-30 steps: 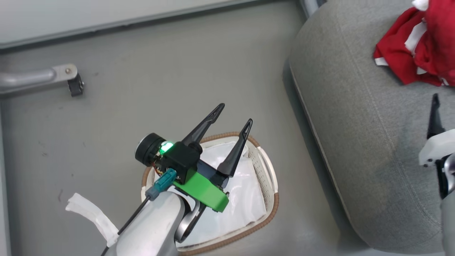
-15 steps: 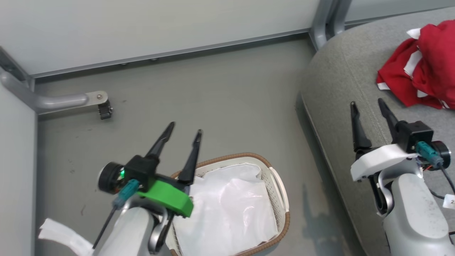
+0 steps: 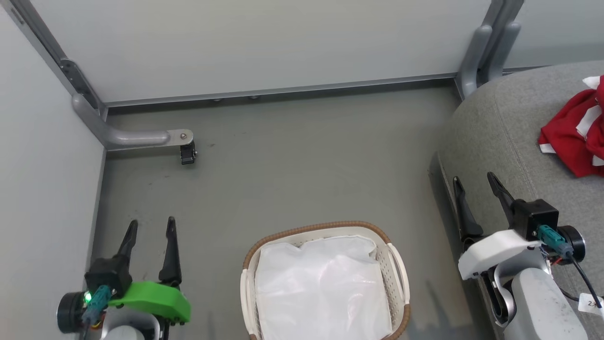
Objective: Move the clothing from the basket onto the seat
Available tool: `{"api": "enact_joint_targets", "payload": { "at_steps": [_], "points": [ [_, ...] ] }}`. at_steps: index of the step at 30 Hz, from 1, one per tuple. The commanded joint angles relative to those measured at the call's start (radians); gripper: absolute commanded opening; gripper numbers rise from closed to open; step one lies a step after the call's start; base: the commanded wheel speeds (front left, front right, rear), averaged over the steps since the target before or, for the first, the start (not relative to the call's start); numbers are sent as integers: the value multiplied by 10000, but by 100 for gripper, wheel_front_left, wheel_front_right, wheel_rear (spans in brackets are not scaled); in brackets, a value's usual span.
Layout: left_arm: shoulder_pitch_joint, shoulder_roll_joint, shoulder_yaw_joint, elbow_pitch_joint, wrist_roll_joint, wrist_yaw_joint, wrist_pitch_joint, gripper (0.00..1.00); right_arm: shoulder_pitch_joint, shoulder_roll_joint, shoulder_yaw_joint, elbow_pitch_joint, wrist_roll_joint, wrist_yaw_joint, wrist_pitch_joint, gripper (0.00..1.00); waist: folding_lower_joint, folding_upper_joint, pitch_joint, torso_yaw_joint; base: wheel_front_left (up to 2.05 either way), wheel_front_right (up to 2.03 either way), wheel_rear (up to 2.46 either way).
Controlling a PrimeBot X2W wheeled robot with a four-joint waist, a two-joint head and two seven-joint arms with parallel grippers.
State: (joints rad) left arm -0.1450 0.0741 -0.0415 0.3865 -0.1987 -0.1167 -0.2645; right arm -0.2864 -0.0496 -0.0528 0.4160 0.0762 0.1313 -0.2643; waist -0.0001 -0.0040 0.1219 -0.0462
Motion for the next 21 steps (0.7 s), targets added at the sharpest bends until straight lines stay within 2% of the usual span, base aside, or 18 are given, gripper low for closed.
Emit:
{"api": "enact_joint_targets", "payload": {
  "at_steps": [1, 8, 14, 15, 18, 21],
  "points": [
    [285, -53, 197, 5, 91, 28, 4, 100, 249, -45, -42, 43, -7, -11, 2, 100, 1, 40, -292, 204, 0, 0, 0],
    [1092, -176, 890, 174, 212, -51, 6, 100, 917, -41, 47, 163, 262, -11, 1, 100, 1, 40, -783, 272, 0, 0, 0],
    [1344, -222, 1074, 285, -24, -105, 4, 100, 1193, -35, 219, 286, 367, -11, 2, 100, 1, 40, -950, 304, 0, 0, 0],
    [1198, -230, 1036, 311, 43, -75, -1, 0, 1094, -2, 205, 294, 300, 0, 2, 0, 1, 0, -935, 287, 0, 0, 0],
    [1221, -282, 1031, 579, 28, -75, 16, 0, 1244, 94, 206, 549, 319, 0, 16, 0, 1, 0, -940, 289, 0, 0, 0],
    [1094, -279, 1146, 590, -548, -78, 255, 0, 1152, 88, 53, 570, 918, 0, 273, 0, 1, 1, -947, 293, 0, 0, 0]
  ]
}}
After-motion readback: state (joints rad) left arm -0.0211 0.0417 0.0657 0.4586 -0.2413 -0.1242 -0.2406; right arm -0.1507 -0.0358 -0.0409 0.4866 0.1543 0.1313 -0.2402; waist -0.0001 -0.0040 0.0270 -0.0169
